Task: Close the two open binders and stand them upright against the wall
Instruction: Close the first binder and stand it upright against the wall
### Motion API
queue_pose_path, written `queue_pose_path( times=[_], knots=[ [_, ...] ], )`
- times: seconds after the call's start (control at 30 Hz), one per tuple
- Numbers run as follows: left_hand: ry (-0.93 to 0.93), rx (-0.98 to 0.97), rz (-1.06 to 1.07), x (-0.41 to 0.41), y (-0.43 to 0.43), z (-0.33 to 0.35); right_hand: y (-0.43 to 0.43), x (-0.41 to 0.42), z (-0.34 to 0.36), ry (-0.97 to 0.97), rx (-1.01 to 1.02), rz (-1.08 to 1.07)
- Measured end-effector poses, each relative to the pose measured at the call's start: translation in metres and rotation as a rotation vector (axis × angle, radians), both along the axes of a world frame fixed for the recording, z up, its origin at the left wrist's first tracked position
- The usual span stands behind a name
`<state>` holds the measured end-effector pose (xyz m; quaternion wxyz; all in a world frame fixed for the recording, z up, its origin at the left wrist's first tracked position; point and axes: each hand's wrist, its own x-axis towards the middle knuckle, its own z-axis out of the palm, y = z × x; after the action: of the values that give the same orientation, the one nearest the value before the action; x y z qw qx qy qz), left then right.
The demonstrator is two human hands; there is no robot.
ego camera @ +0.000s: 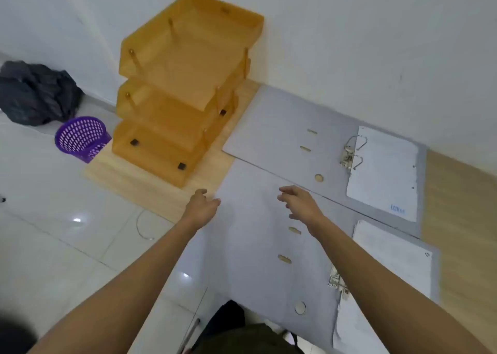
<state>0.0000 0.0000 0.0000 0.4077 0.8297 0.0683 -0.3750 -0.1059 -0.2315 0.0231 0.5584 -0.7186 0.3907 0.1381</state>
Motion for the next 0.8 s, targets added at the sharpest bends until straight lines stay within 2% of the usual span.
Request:
queue_pose_path(
  times=[0.17, 0.33, 0.53, 0.63, 0.73, 0.8],
  knots=[
    [-0.076, 0.129, -0.181, -0.017, 0.01, -0.023, 0.027, -0.008, -0.023, 0.132, -0.014, 0.079],
    [-0.099, 0.147, -0.116, -0.026, 0.018, -0.034, 0.05, -0.032, -0.044, 0.113, -0.152, 0.186],
    [-0.061, 0.126, -0.022, -0.023, 0.017, -0.036, 0.061, -0.043, -0.047, 0.104, -0.084, 0.173],
    [0.007, -0.001, -0.014, -0.02, 0.021, -0.02, 0.056, -0.048, -0.037, 0.053, -0.041, 0.149],
    [0.137, -0.261, -0.049, -0.027, 0.023, 0.013, 0.051, -0.055, -0.021, -0.008, -0.048, 0.163],
    [0.215, -0.363, -0.073, -0.033, 0.019, 0.037, 0.052, -0.057, -0.006, -0.081, -0.043, 0.179]
  ],
)
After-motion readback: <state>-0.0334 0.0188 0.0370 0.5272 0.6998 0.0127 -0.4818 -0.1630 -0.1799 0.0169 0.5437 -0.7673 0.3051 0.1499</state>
